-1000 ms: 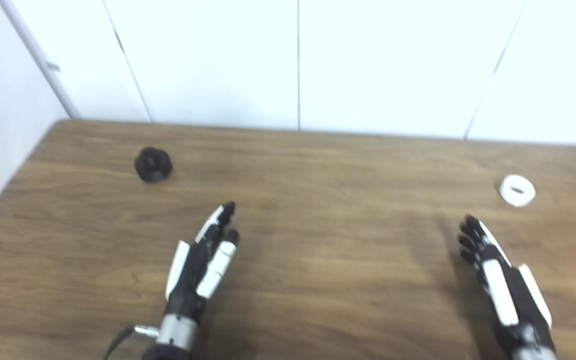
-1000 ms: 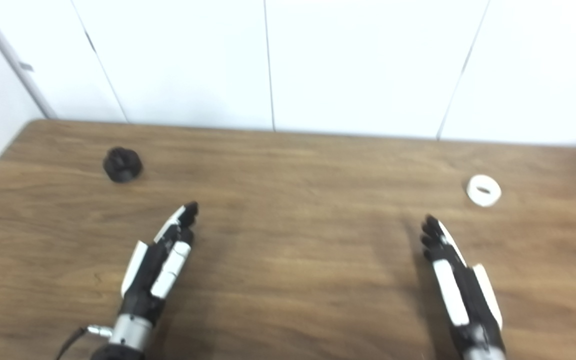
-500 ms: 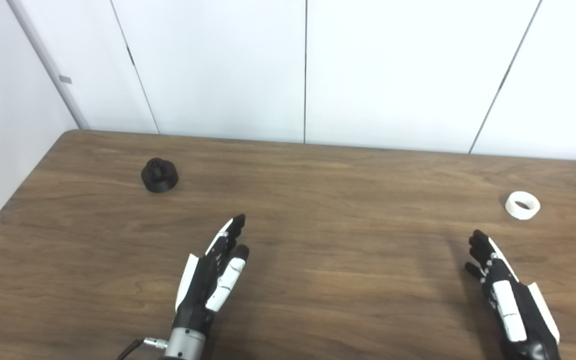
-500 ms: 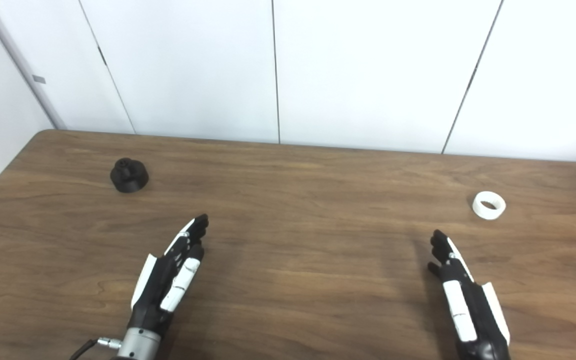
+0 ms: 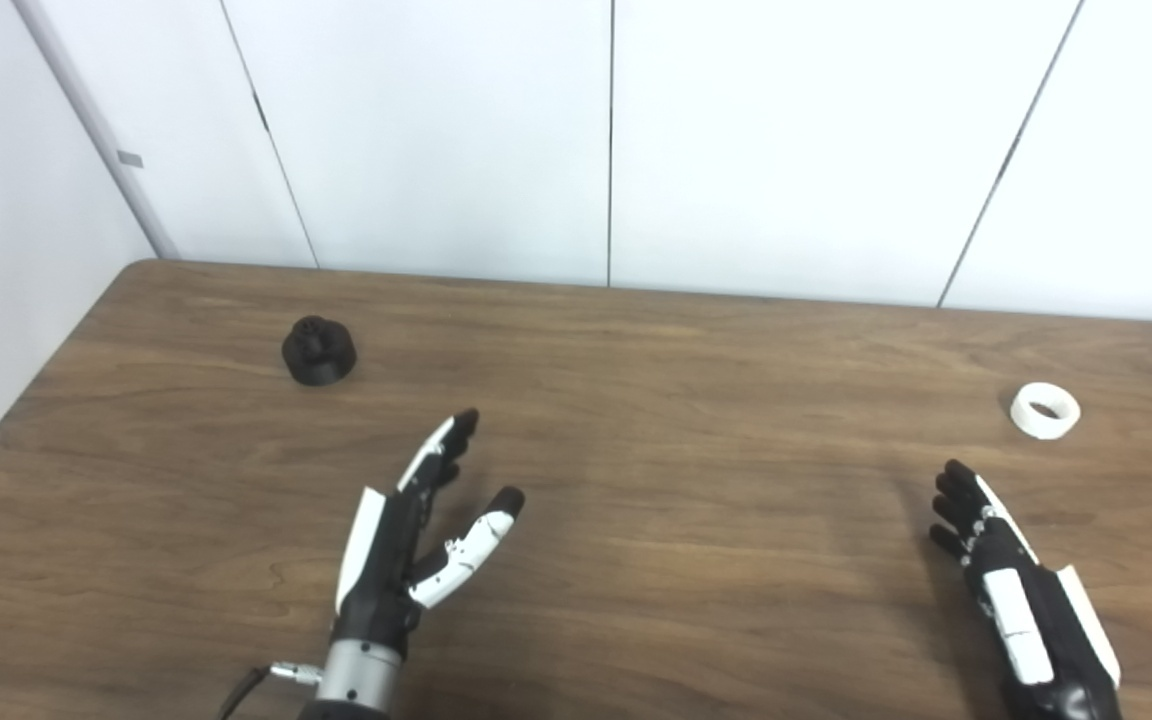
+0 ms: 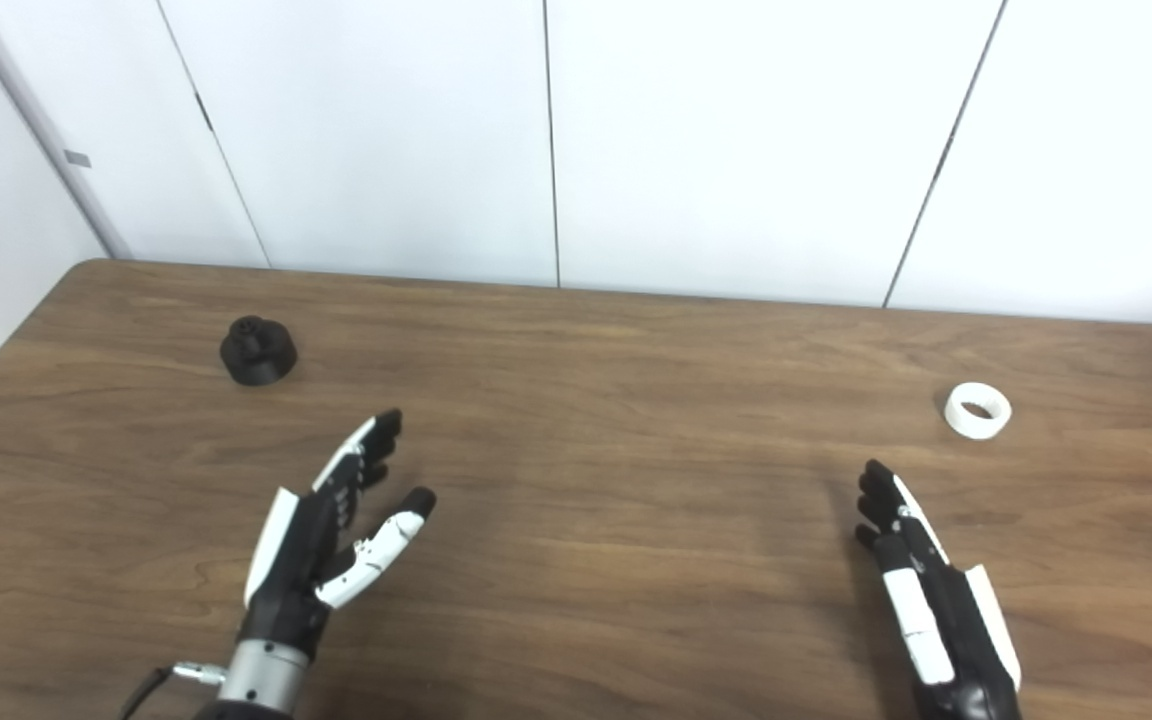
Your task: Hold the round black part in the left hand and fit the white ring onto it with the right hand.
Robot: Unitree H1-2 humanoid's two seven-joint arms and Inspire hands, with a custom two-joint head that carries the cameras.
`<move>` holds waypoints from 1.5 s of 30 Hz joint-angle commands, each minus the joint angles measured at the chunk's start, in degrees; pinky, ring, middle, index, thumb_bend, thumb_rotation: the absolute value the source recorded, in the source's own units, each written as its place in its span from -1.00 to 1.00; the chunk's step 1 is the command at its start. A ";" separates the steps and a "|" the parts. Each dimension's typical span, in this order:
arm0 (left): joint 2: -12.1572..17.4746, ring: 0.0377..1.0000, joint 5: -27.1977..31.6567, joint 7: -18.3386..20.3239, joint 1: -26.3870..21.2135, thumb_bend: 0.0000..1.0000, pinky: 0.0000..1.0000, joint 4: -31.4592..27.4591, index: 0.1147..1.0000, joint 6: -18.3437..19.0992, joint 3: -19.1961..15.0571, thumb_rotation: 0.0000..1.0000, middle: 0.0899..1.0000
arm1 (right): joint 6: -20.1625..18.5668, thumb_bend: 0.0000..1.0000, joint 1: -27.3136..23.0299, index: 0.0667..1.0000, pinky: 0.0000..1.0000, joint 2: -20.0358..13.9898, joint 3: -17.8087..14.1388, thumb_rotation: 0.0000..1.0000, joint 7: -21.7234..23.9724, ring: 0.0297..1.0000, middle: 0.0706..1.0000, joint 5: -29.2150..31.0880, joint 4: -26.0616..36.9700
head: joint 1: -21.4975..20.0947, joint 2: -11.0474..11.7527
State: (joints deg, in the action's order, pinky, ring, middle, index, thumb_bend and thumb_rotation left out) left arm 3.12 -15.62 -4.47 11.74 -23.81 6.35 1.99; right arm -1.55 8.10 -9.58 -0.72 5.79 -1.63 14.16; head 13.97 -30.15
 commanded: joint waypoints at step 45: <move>22.58 0.86 -35.17 1.72 -25.58 0.76 0.92 17.43 0.58 18.97 -7.46 -0.25 0.76 | 1.20 0.31 0.17 0.82 0.81 -0.47 -0.47 0.90 -0.01 0.85 0.84 0.02 0.17 | -0.21 -0.39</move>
State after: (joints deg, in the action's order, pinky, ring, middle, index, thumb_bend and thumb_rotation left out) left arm 23.77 -49.67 -1.24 -10.83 -6.84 25.71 -5.64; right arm -1.27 8.39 -9.60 -1.21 5.67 -1.48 13.91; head 13.80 -30.50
